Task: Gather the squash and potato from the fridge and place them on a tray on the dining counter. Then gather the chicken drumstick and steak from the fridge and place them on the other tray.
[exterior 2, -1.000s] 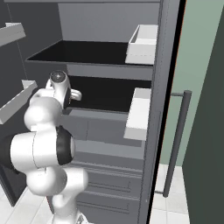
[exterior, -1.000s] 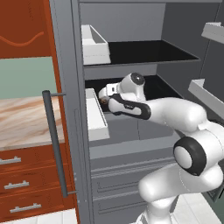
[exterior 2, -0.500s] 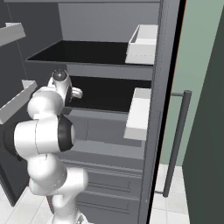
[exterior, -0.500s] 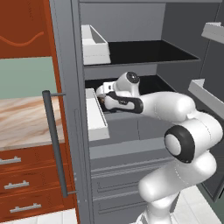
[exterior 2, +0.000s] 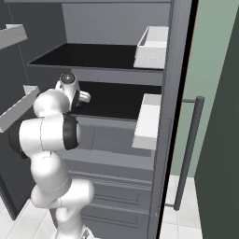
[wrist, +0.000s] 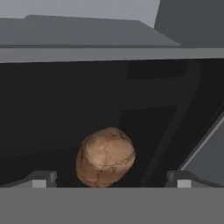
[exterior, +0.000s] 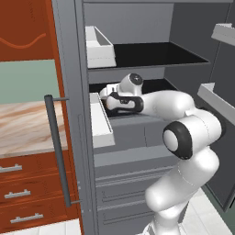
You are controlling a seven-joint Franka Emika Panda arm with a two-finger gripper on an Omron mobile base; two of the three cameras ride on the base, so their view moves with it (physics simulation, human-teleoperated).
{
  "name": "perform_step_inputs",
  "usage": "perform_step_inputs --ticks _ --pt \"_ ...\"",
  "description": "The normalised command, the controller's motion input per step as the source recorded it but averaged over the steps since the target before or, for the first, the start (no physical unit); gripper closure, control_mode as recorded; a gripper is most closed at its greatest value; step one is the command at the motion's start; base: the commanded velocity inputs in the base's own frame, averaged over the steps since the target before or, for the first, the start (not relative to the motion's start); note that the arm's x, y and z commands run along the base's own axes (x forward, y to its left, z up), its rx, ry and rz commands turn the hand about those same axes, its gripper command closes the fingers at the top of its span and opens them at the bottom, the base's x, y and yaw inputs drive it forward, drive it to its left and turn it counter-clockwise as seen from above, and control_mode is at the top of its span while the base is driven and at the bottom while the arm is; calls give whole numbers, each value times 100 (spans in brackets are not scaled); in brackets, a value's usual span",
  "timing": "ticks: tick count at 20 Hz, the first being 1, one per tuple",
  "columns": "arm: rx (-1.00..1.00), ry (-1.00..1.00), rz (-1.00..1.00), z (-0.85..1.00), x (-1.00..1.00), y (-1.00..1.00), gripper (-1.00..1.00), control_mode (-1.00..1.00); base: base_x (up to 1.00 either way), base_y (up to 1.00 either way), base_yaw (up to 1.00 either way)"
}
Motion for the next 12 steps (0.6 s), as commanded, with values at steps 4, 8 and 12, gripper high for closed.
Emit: perform_step_inputs --ticks 4,8,12 --pt "0 0 0 -24 18 0 -100 -100 0 0 0" --pt "0 1 0 -25 24 0 -100 -100 0 0 0" --pt "0 2 0 -28 22 3 -100 -100 0 0 0"
